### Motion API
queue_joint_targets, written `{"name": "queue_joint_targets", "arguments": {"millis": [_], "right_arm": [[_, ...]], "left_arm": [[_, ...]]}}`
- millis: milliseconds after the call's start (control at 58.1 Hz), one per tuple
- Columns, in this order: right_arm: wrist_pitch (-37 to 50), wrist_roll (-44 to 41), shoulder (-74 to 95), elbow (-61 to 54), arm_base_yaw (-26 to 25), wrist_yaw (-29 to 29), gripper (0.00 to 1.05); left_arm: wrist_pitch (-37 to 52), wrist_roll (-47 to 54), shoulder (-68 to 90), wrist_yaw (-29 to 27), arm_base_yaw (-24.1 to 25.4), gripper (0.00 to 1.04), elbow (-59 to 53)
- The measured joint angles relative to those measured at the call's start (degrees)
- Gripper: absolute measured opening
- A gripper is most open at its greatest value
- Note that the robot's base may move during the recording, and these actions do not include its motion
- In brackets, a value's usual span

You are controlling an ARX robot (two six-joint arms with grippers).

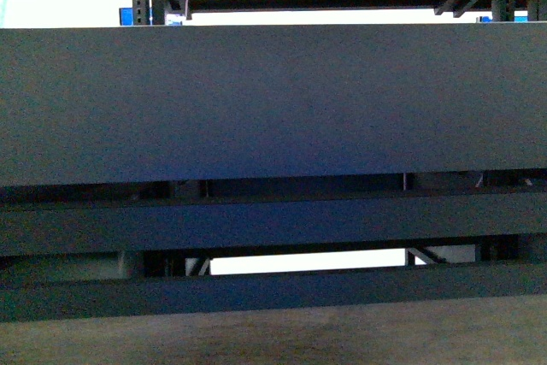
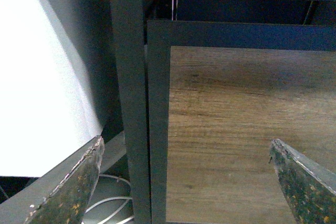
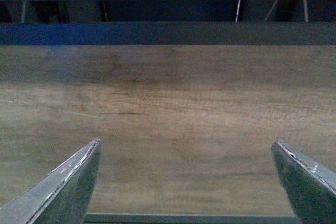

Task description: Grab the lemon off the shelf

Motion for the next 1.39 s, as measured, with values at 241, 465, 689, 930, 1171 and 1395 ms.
{"name": "queue_joint_targets", "arguments": {"millis": [241, 465, 689, 930, 1171, 1395], "right_arm": [[0.00, 0.00, 0.00, 0.00, 0.00, 0.13, 0.97], [-0.02, 0.00, 0.00, 0.00, 0.02, -0.02, 0.97], [-0.02, 0.00, 0.00, 0.00, 0.02, 0.00, 0.97], [-0.02, 0.00, 0.00, 0.00, 0.02, 0.00, 0.97], [-0.02, 0.00, 0.00, 0.00, 0.02, 0.00, 0.97], [-0.02, 0.00, 0.00, 0.00, 0.02, 0.00, 0.97]], "left_arm": [[0.00, 0.00, 0.00, 0.00, 0.00, 0.97, 0.00], [-0.02, -0.02, 0.00, 0.00, 0.00, 0.97, 0.00], [0.00, 0.00, 0.00, -0.02, 0.00, 0.97, 0.00], [0.00, 0.00, 0.00, 0.00, 0.00, 0.97, 0.00], [0.00, 0.02, 0.00, 0.00, 0.00, 0.97, 0.00], [0.00, 0.00, 0.00, 0.00, 0.00, 0.97, 0.00]]}}
